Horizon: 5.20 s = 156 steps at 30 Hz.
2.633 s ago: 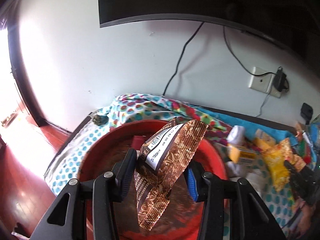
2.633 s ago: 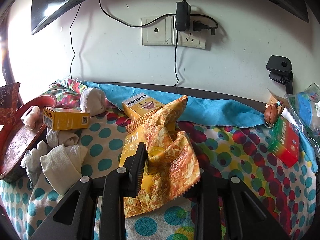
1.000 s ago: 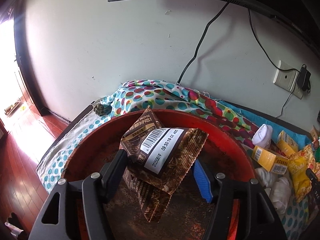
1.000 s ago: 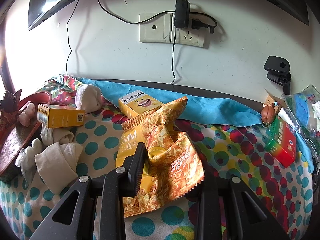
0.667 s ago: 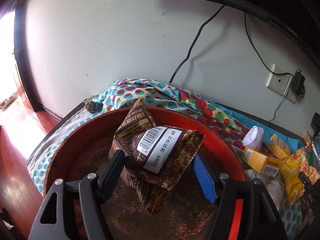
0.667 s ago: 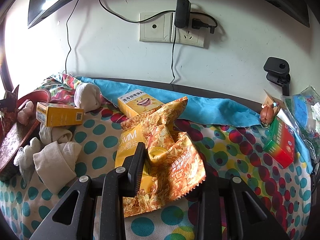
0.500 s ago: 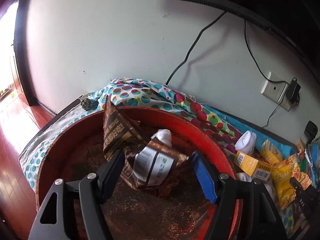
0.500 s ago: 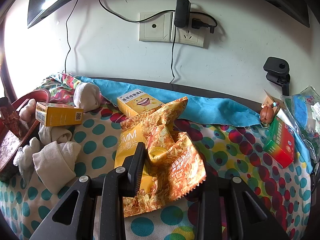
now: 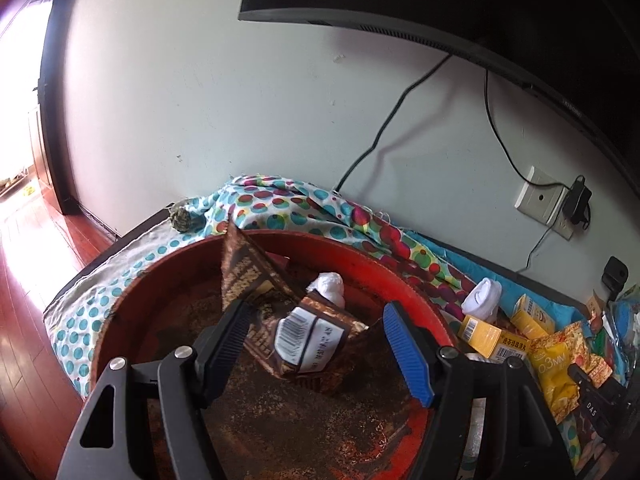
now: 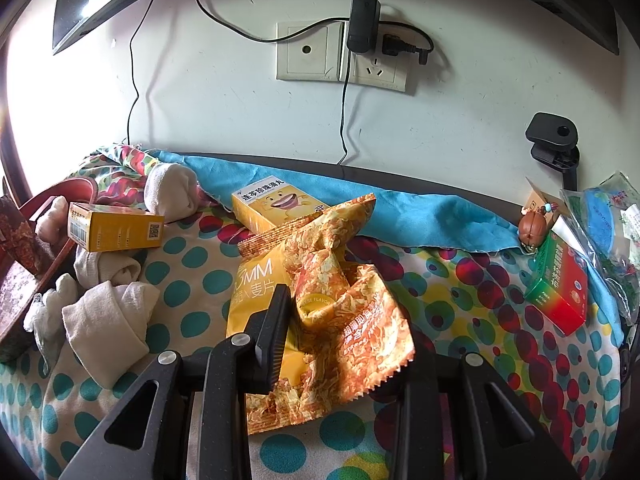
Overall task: Organize objects
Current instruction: 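Lower the brown bag into the tray and open the left gripper, then carry the yellow snack bag toward the red tray with the right gripper, then lower the yellow snack bag into the red tray and open the right gripper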
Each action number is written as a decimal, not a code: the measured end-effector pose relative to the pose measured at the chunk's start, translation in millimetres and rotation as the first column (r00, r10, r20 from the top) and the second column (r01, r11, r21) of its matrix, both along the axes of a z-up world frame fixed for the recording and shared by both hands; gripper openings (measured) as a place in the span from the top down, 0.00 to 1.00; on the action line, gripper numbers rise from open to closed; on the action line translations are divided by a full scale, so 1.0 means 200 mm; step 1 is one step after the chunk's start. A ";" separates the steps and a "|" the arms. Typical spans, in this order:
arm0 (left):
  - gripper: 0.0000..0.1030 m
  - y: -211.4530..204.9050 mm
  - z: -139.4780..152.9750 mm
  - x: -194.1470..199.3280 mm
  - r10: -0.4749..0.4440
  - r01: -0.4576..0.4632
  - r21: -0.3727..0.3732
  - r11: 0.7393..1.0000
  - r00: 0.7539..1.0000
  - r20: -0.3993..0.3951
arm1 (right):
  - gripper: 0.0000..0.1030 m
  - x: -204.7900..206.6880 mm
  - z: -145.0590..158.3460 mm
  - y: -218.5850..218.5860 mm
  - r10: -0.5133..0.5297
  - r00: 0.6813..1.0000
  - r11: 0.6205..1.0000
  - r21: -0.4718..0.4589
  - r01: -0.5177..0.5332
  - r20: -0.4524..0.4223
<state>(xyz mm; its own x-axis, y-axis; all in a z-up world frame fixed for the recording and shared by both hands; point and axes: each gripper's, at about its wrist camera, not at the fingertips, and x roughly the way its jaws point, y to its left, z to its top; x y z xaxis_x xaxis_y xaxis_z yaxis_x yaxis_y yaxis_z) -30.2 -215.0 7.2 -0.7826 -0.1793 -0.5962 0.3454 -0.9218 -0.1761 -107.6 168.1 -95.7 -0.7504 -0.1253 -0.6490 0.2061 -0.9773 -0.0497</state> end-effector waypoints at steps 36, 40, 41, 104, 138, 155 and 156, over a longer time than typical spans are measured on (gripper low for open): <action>0.31 0.13 -0.03 0.11 -0.010 0.013 -0.108 0.994 0.999 0.031 | 0.72 0.03 0.02 -0.04 0.002 0.999 0.999 0.050 -0.001 -0.038; 0.31 0.10 -0.03 0.10 -0.019 0.021 -0.091 0.996 0.999 0.026 | 0.78 0.04 0.06 -0.03 -0.009 1.000 1.000 0.016 0.010 -0.020; 0.31 0.09 -0.04 0.10 -0.025 0.027 -0.072 0.997 0.999 0.030 | 0.78 0.05 0.07 -0.03 -0.009 1.000 1.000 0.025 0.010 -0.027; 0.31 -0.32 -0.01 0.22 0.148 -0.150 0.066 0.986 0.989 0.027 | 0.79 0.19 0.30 -1.48 0.546 0.838 0.823 -0.191 -0.535 0.006; 0.30 -0.32 -0.05 0.19 0.130 -0.133 0.052 0.990 0.990 0.057 | 0.68 0.20 0.19 -1.61 0.598 0.799 0.801 -0.080 -0.594 0.055; 0.30 -0.20 -0.05 0.15 0.080 -0.078 -0.033 0.996 0.994 0.075 | 0.44 0.20 0.29 -1.32 0.510 0.860 0.854 -0.126 -0.506 0.002; 0.30 -0.20 -0.05 0.15 0.078 -0.075 -0.033 0.997 0.994 0.075 | 0.44 0.20 0.29 -1.31 0.507 0.862 0.855 -0.126 -0.503 0.004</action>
